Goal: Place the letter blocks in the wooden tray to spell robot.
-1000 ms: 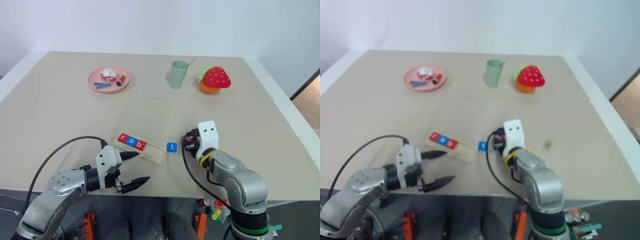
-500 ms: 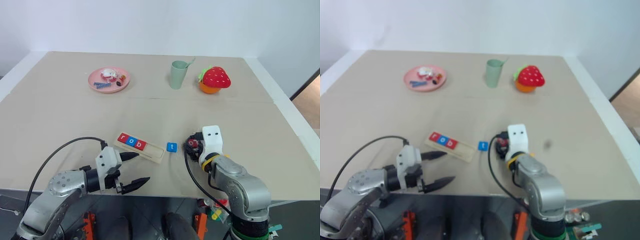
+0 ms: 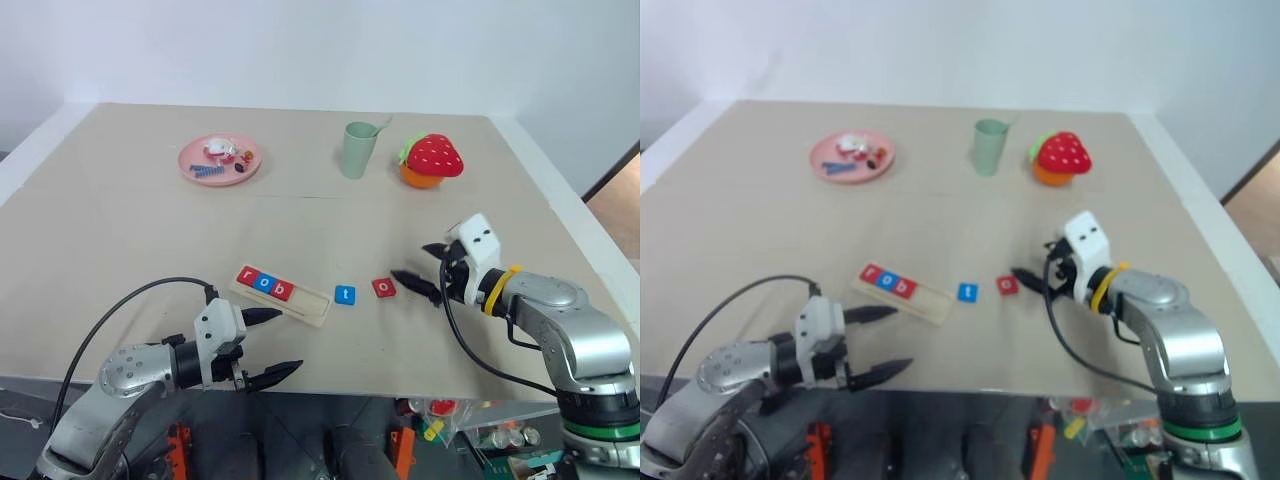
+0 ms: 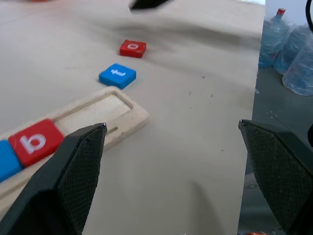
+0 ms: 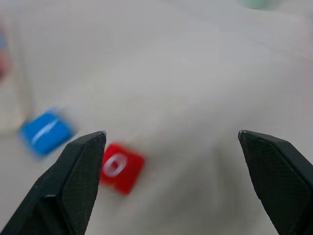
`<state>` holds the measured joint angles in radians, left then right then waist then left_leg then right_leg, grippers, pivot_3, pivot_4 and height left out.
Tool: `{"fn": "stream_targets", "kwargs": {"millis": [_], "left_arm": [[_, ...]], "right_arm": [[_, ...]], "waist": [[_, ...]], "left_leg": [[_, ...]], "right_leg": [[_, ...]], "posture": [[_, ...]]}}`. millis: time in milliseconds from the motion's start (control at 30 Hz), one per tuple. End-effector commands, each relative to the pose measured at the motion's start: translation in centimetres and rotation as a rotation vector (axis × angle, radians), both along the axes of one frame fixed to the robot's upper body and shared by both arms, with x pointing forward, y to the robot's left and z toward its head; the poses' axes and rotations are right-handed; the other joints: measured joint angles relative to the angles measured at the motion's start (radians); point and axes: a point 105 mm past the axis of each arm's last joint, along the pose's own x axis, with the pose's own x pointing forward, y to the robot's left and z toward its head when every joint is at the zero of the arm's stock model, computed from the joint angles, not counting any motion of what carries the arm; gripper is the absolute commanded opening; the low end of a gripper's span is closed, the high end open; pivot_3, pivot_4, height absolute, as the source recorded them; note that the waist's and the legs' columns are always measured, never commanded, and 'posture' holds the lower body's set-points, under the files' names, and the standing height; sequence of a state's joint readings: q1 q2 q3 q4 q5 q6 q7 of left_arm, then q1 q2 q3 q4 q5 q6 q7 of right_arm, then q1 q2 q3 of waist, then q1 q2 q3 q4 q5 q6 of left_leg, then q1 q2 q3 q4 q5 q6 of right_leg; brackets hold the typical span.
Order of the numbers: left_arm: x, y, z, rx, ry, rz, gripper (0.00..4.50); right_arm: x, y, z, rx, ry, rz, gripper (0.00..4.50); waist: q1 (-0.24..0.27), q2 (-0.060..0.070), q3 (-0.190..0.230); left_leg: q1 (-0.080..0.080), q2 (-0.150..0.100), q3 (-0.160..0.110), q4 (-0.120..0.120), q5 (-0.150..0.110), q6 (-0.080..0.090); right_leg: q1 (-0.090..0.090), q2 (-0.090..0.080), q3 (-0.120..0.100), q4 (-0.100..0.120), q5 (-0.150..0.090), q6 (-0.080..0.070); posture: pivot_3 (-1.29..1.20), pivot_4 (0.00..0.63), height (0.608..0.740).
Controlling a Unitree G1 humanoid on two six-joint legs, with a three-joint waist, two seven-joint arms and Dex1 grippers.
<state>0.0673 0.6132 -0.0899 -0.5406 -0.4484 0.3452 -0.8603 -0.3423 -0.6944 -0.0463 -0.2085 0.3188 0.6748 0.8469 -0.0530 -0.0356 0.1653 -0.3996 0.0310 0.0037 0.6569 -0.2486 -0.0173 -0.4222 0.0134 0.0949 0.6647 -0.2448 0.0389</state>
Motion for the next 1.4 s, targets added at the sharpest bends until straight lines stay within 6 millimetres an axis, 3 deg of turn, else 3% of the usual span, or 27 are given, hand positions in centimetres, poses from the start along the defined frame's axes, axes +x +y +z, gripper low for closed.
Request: {"fn": "stream_targets", "kwargs": {"millis": [33, 133, 333, 533, 633, 833, 1033, 1200, 1333, 1400], "left_arm": [[-0.2, -0.4, 0.5, -0.007, -0.038, -0.019, 4.50], [-0.1, -0.2, 0.4, -0.004, -0.040, -0.008, 4.50], [-0.1, 0.2, 0.3, 0.001, -0.042, 0.014, 4.50], [-0.1, 0.4, 0.3, 0.004, -0.044, 0.026, 4.50], [-0.1, 0.5, 0.3, 0.004, -0.042, 0.030, 4.50], [-0.1, 0.5, 0.4, 0.003, -0.036, 0.032, 4.50], [0.0, 0.3, 0.5, 0.002, -0.028, 0.025, 4.50], [0.1, 0.2, 0.6, -0.002, -0.021, 0.027, 4.50], [0.4, 0.4, 0.7, -0.006, -0.027, 0.060, 4.50], [0.8, 0.7, 0.9, -0.010, -0.044, 0.101, 4.50]], "right_arm": [[-0.2, 0.7, -0.1, -0.035, -0.033, 0.246, 4.47], [0.3, 0.3, -0.9, -0.098, -0.047, 0.338, 4.47], [2.1, 0.2, -1.2, -0.099, -0.066, 0.366, 4.47], [2.3, 0.8, -2.2, -0.076, -0.052, 0.385, 4.47], [2.4, 1.2, -2.7, -0.049, -0.039, 0.367, 3.68], [1.7, 1.5, -3.6, -0.012, -0.028, 0.333, 1.68], [1.0, 0.9, -3.8, 0.002, -0.024, 0.256, 1.67], [1.1, 0.7, -2.5, 0.038, -0.035, 0.094, 1.67], [0.4, 2.2, -0.4, 0.061, -0.060, -0.010, 1.67], [-0.2, 3.9, 0.9, 0.065, -0.079, -0.050, 1.67]], "waist": [[-0.002, 0.001, 0.000], [-0.001, 0.001, 0.001], [0.001, 0.001, 0.001], [0.005, 0.001, 0.001], [0.005, 0.001, 0.001], [0.005, 0.001, 0.000], [0.005, 0.001, 0.000], [0.006, 0.001, 0.000], [0.006, 0.001, 0.000], [0.004, 0.001, 0.000]], "left_leg": [[0.000, 0.000, 0.000, 0.000, 0.000, 0.000], [0.001, 0.000, 0.000, 0.000, 0.000, 0.000], [0.001, -0.001, 0.002, 0.002, 0.000, 0.000], [0.000, 0.000, 0.002, 0.002, 0.000, 0.000], [0.000, 0.000, 0.002, 0.002, 0.000, 0.000], [0.001, 0.000, 0.001, 0.002, 0.000, 0.000], [0.001, 0.000, 0.001, 0.003, 0.000, 0.000], [0.001, -0.001, 0.001, 0.004, 0.000, 0.000], [0.001, 0.000, 0.001, 0.004, 0.001, 0.000], [0.001, 0.000, 0.000, 0.004, 0.001, 0.000]], "right_leg": [[0.000, 0.000, 0.000, 0.000, 0.000, 0.000], [0.000, 0.000, 0.000, 0.001, 0.000, 0.000], [0.000, -0.001, 0.003, 0.001, 0.004, -0.002], [0.000, -0.001, 0.002, 0.001, 0.005, -0.005], [0.000, -0.001, 0.003, 0.001, 0.005, -0.005], [0.000, -0.001, 0.002, 0.002, 0.006, -0.005], [0.001, -0.001, 0.001, 0.002, 0.006, -0.005], [0.002, -0.001, 0.002, 0.002, 0.004, -0.002], [0.002, -0.001, 0.002, 0.002, 0.003, 0.000], [0.001, 0.000, 0.003, 0.002, 0.003, 0.001]], "posture": [[0.00, 0.150, 0.740], [0.00, 0.150, 0.740], [0.00, 0.150, 0.740], [0.00, 0.150, 0.740], [0.00, 0.150, 0.740], [0.00, 0.150, 0.740], [0.00, 0.150, 0.740], [0.00, 0.150, 0.740], [0.00, 0.150, 0.740], [0.00, 0.150, 0.740]]}}
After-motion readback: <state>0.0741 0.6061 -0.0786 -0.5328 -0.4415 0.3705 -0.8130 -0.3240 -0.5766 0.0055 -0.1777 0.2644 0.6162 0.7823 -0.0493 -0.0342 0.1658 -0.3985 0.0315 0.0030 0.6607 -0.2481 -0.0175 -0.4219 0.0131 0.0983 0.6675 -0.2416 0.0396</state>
